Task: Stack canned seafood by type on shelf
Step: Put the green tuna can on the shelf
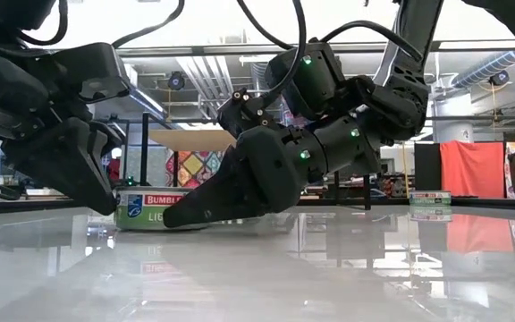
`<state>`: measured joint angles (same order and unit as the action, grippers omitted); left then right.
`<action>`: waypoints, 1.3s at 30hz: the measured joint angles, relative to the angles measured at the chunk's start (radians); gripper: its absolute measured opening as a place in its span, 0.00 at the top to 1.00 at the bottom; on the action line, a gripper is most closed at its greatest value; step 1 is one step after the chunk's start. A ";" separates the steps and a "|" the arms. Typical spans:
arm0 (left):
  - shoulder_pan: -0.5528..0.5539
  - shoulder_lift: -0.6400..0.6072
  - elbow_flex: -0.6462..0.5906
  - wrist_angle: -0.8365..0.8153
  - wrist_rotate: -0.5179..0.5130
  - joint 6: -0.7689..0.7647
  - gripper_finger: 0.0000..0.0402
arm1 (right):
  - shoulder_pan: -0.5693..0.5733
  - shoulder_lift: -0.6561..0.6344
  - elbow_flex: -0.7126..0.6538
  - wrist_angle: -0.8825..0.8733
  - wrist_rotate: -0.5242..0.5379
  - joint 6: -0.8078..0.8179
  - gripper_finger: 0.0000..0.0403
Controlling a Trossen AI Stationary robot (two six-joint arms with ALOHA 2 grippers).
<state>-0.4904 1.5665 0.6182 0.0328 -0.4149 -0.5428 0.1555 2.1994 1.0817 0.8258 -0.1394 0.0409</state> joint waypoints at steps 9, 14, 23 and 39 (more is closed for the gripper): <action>0.000 0.000 0.000 -0.009 -0.009 0.004 1.00 | 0.006 -0.004 0.000 0.002 0.066 0.019 0.01; 0.000 -0.006 0.002 -0.031 -0.013 0.004 1.00 | 0.010 -0.006 0.000 0.001 0.078 0.038 0.04; 0.000 -0.047 0.006 -0.108 -0.037 0.001 1.00 | 0.014 -0.012 0.004 -0.001 0.109 0.049 0.08; -0.017 -0.240 0.013 -0.348 -0.128 -0.043 1.00 | 0.021 -0.161 0.011 -0.186 0.116 0.011 0.08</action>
<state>-0.5074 1.3269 0.6312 -0.3152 -0.5432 -0.5860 0.1761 2.0381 1.0924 0.6395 -0.0231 0.0519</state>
